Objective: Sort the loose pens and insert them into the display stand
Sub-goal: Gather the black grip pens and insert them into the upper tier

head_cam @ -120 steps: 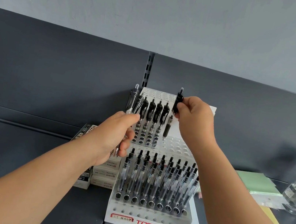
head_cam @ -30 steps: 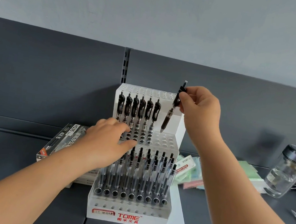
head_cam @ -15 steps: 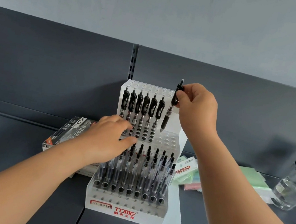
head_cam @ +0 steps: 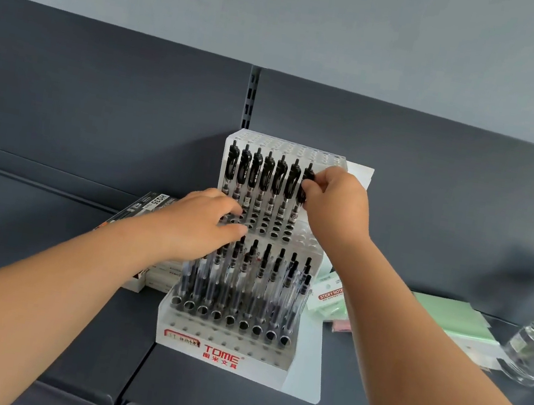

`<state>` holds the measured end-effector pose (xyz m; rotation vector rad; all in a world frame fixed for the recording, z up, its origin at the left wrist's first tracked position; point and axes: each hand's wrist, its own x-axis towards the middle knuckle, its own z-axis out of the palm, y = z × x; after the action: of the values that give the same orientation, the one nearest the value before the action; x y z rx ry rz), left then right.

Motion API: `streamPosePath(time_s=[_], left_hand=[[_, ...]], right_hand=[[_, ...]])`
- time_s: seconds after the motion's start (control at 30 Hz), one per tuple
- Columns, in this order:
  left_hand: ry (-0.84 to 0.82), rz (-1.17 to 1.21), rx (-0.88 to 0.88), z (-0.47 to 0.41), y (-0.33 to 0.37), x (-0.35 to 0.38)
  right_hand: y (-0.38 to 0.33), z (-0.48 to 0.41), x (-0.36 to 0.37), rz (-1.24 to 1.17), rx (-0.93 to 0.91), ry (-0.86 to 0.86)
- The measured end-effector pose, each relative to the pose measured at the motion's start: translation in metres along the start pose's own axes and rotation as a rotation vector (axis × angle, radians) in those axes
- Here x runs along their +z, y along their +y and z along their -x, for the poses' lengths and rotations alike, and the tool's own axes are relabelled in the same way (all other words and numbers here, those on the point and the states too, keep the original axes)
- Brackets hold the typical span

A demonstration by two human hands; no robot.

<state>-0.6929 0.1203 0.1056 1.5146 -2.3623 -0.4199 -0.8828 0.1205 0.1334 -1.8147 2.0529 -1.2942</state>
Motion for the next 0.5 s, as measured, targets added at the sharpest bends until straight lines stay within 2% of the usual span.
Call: streamPosePath(time_s=[0.07, 0.13, 0.27, 0.4, 0.5], left_hand=[[0.022, 0.008, 0.006, 0.004, -0.001, -0.001], [0.102, -0.003, 0.015, 0.013, -0.004, -0.003], [0.249, -0.08, -0.015, 0.039, -0.028, -0.015], [0.317, -0.153, -0.101, 0.076, -0.078, -0.038], [0.341, -0.198, -0.179, 0.115, -0.124, -0.061]], right_hand=[[-0.001, 0.006, -0.004, 0.036, 0.032, -0.015], [-0.005, 0.018, -0.008, 0.045, 0.034, 0.043], [-0.033, 0.047, -0.001, 0.064, -0.136, 0.123], [-0.08, 0.081, 0.037, 0.143, -0.337, 0.032], [-0.12, 0.107, 0.079, 0.179, -0.411, -0.072]])
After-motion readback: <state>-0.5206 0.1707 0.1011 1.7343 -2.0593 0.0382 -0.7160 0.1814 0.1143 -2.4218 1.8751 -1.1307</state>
